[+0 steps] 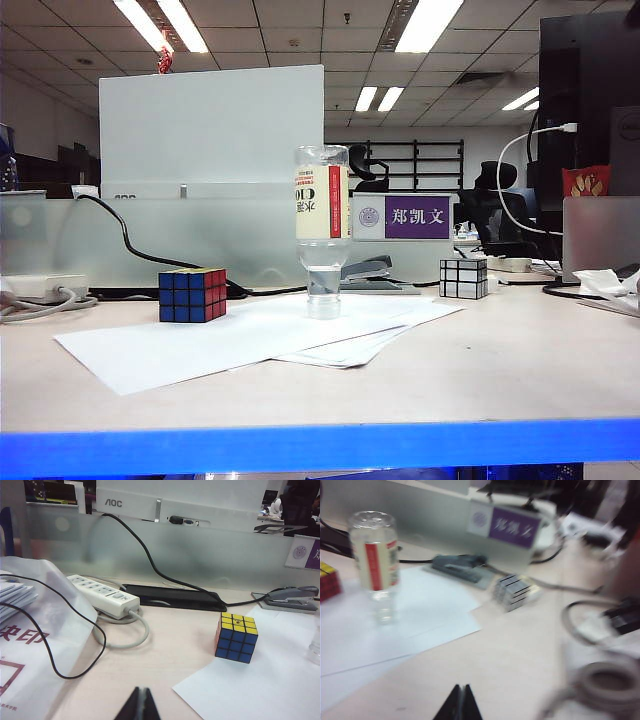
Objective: Flip the plastic bottle upside down.
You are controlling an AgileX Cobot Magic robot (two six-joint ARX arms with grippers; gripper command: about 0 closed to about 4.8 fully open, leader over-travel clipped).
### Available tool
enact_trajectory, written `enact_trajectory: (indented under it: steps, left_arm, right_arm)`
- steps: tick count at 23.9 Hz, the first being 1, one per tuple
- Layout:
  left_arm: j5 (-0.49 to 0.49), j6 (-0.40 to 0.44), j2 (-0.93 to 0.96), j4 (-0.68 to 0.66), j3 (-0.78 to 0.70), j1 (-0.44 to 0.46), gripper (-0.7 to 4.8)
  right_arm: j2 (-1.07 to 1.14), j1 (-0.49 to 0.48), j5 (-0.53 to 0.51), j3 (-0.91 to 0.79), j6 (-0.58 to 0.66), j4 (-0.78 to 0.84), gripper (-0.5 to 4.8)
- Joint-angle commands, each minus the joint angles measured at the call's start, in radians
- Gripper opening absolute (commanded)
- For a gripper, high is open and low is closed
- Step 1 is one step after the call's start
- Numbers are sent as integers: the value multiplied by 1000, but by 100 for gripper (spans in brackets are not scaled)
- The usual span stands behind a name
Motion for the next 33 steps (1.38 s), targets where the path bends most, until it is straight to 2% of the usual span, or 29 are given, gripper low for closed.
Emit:
enact_trajectory:
  steps: [1, 4, 5, 8, 11, 12, 18, 21, 25, 33]
  left_arm:
    - [-2, 0, -2, 10, 1, 0, -4]
    - [-2, 1, -2, 10, 1, 0, -4]
    - [-2, 0, -2, 10, 1, 0, -4]
    - [-2, 0, -2, 10, 1, 0, -4]
    - [-2, 1, -2, 10, 1, 0, -4]
    - [-2, 1, -2, 10, 1, 0, -4]
    - [-2, 0, -2, 10, 1, 0, -4]
    - [-2, 0, -2, 10, 1, 0, -4]
    - [-2, 0, -2, 10, 1, 0, -4]
    - [-2, 0, -2, 10, 1, 0, -4]
  right_arm:
    - [-118, -90, 96, 3, -75, -12, -6]
    - [-191, -216, 85, -3, -71, -13, -6]
    - [-234, -274, 48, -18, -61, -12, -6]
    - [-310, -360, -53, -72, 15, -12, -6]
    - [-379, -395, -177, -147, 91, -11, -6]
    - [-409, -397, -212, -195, 110, -3, -6]
    - [-469, -384, -209, -330, 195, 86, -6]
    - [-482, -335, -205, -390, 195, 209, -6]
    - [-482, -269, -201, -440, 192, 288, -6]
    - [-486, -218, -201, -490, 196, 289, -6]
